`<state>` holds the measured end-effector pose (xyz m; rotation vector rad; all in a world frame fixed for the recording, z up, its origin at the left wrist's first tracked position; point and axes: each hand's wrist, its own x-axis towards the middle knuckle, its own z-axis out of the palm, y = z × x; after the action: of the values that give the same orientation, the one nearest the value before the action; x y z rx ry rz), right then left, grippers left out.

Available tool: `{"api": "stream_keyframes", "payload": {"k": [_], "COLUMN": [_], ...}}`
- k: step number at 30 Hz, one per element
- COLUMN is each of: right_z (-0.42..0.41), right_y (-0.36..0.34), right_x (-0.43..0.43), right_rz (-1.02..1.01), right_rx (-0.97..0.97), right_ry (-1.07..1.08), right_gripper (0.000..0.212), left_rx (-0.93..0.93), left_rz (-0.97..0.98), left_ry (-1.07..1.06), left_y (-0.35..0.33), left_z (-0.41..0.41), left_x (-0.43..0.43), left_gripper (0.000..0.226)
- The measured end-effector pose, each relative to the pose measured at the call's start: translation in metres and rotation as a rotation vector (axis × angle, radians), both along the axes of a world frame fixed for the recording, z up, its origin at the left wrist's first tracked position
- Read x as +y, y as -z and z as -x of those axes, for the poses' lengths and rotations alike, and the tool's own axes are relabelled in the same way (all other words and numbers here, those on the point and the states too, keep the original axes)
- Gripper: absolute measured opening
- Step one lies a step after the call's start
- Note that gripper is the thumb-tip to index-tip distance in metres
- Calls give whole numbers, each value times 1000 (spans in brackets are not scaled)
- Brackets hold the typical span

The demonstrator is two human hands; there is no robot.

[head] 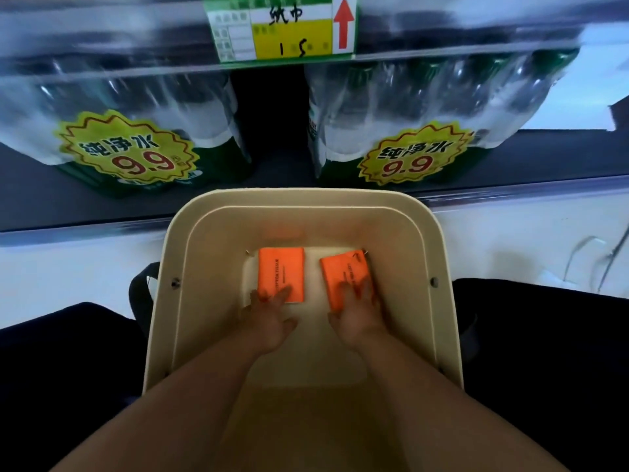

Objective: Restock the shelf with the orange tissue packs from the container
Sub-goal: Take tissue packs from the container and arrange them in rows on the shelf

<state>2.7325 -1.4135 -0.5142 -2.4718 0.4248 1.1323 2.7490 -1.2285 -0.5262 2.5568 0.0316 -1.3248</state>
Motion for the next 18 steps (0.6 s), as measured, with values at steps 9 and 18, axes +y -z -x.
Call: {"api": "stream_keyframes", "payload": {"k": [9, 18], "right_z": [-21, -13], "right_y": [16, 30], "right_x": [-1, 7], "right_rz": [108, 114], "right_rx": [-85, -165], "right_ry": [113, 319], "right_gripper": [42, 35], "left_rx": [-30, -28], "left_rz": [165, 216], "left_ry": [-397, -520], "left_y": [11, 12], "left_z": [-11, -19], "left_x": [-8, -12], "left_gripper": [54, 42]}}
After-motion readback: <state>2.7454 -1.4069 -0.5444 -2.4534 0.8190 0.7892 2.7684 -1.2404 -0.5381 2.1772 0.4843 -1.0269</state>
